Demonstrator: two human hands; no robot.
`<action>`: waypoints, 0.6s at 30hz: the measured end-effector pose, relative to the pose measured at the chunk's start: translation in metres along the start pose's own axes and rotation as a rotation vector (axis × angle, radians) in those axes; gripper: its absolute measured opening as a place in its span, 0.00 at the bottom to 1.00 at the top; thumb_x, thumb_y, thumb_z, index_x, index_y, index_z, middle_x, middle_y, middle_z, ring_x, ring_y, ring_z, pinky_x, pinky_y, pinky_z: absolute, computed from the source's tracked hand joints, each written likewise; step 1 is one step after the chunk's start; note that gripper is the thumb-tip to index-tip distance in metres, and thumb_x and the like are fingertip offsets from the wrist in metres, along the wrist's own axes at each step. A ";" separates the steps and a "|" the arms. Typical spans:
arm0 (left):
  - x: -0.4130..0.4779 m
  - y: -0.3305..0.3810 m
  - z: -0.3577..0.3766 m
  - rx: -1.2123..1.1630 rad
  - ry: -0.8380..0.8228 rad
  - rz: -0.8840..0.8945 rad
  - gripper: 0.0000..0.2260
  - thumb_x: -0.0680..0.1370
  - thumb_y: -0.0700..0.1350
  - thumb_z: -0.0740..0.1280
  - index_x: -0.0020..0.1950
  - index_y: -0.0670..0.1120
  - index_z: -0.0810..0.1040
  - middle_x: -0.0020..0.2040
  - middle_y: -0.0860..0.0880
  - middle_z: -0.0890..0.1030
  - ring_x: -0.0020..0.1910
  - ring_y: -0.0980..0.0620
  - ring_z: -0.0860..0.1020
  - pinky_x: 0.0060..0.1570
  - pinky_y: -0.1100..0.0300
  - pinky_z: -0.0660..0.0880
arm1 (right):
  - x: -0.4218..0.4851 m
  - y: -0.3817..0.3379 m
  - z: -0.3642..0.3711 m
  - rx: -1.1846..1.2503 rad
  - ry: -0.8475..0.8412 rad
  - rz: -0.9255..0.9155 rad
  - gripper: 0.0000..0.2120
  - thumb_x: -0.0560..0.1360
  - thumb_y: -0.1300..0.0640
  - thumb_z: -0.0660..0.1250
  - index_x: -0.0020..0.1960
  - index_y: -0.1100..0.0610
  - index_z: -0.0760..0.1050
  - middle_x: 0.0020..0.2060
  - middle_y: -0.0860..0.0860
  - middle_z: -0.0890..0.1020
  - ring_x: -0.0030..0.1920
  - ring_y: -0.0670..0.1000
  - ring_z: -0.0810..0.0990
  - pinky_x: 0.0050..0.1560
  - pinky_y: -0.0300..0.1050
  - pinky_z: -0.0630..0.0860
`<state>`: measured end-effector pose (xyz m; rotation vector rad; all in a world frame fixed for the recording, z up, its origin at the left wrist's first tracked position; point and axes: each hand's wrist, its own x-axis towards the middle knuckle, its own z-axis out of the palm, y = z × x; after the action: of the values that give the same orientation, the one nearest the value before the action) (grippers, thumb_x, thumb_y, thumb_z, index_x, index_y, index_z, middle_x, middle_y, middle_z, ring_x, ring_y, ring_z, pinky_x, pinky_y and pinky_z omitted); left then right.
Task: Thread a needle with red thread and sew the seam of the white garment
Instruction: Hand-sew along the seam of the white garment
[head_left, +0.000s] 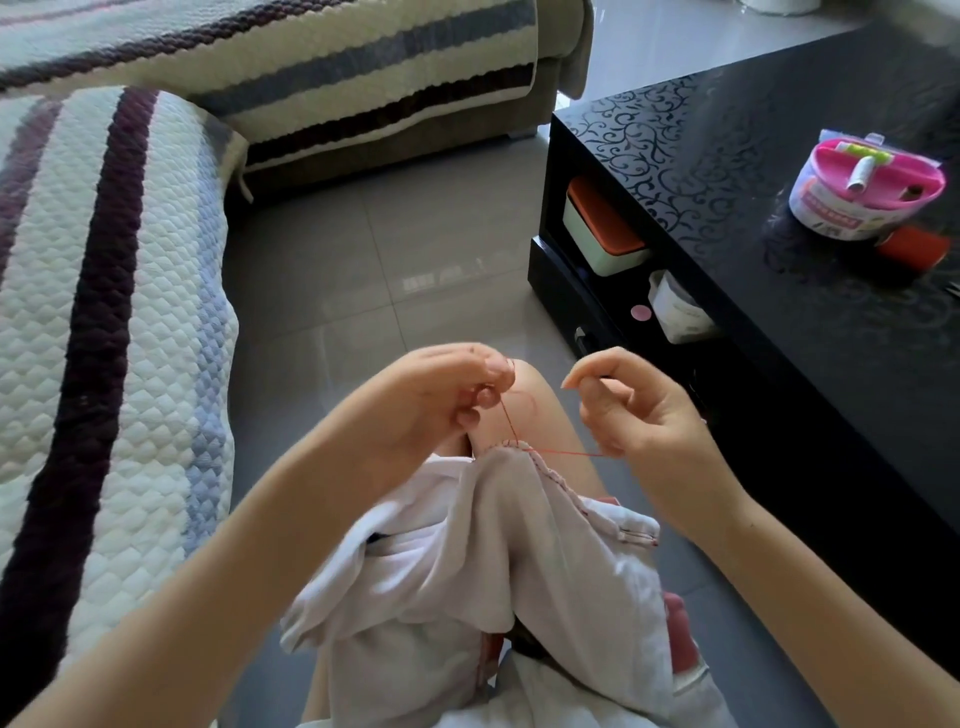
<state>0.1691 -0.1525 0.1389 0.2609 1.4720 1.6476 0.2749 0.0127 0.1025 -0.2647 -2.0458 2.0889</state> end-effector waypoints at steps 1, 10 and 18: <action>-0.002 0.009 0.000 0.052 -0.035 0.026 0.03 0.60 0.48 0.70 0.30 0.49 0.79 0.32 0.53 0.75 0.31 0.57 0.69 0.31 0.65 0.61 | 0.002 0.002 0.001 -0.095 0.000 -0.003 0.06 0.80 0.63 0.61 0.46 0.63 0.74 0.24 0.53 0.60 0.26 0.45 0.58 0.27 0.38 0.55; -0.002 0.030 0.005 0.299 -0.067 0.085 0.03 0.68 0.44 0.71 0.34 0.49 0.83 0.28 0.54 0.71 0.28 0.58 0.64 0.32 0.67 0.62 | 0.001 0.007 0.016 -0.218 -0.166 -0.016 0.06 0.76 0.56 0.58 0.43 0.53 0.72 0.31 0.47 0.70 0.34 0.46 0.66 0.39 0.45 0.65; 0.004 0.019 0.007 0.288 -0.004 0.058 0.03 0.69 0.46 0.70 0.36 0.49 0.83 0.29 0.55 0.74 0.30 0.58 0.66 0.34 0.65 0.63 | -0.004 -0.016 0.019 0.176 -0.200 -0.086 0.10 0.77 0.62 0.57 0.58 0.55 0.66 0.28 0.44 0.68 0.29 0.43 0.65 0.32 0.34 0.65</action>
<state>0.1628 -0.1435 0.1559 0.4698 1.7127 1.4752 0.2741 -0.0066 0.1191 0.0620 -1.9195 2.3042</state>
